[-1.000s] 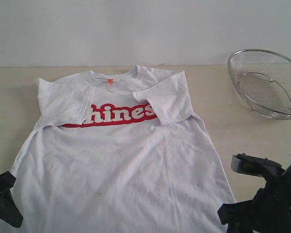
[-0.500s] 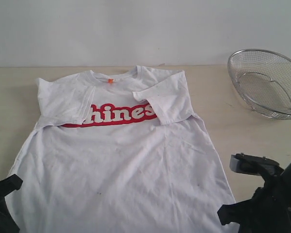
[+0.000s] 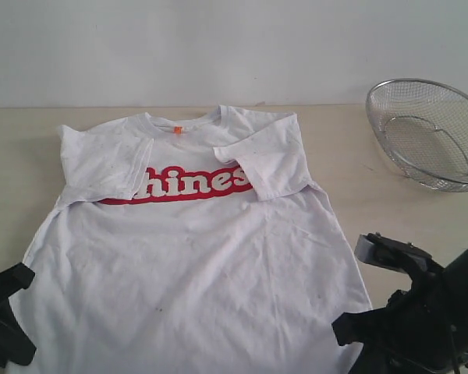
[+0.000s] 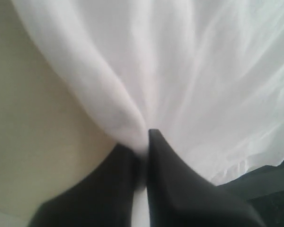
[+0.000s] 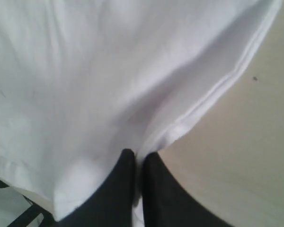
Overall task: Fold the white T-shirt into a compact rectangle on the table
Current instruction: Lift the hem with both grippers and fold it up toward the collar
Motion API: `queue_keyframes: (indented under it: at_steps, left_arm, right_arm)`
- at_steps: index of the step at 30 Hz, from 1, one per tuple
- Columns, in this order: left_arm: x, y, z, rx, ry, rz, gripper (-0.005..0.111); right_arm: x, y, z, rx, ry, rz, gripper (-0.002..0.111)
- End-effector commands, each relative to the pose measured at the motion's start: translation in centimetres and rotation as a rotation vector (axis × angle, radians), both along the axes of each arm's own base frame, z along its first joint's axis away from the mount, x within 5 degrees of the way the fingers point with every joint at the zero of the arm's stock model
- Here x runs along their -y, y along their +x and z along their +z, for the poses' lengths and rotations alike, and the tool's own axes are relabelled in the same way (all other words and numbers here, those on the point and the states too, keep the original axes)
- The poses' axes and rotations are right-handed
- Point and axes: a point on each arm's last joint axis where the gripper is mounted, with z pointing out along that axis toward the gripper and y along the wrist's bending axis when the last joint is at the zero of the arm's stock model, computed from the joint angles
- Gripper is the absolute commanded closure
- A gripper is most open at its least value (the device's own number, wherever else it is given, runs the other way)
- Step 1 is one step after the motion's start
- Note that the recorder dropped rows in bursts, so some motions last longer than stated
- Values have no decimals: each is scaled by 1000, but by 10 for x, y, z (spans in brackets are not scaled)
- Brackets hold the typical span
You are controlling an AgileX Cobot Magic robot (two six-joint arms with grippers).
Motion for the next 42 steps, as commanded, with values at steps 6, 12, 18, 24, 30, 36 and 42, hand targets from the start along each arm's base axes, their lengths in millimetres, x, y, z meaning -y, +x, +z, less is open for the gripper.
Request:
queue_keyframes:
  at_steps: [6,12,18,24,30,36,42]
  left_arm:
    - [-1,11,19,90,5,-4,102]
    - [-1,26,30,137,-16,9,102]
    - [-5,48,49,202,-15,18,102]
    - [-8,65,65,264,-2,33,102]
    - [-12,87,73,286,-8,40,102]
    - [-15,103,75,312,-2,40,102]
    - [-19,122,71,324,4,49,102]
  right_arm:
    - [-5,13,26,126,69,-21,108]
    - [-11,36,57,225,118,-20,108]
    - [-12,61,79,334,117,-48,108]
    - [-11,77,93,431,95,-77,108]
    - [-12,97,107,500,88,-90,108]
    - [-14,119,101,503,77,-102,108]
    - [-12,134,104,560,48,-140,108]
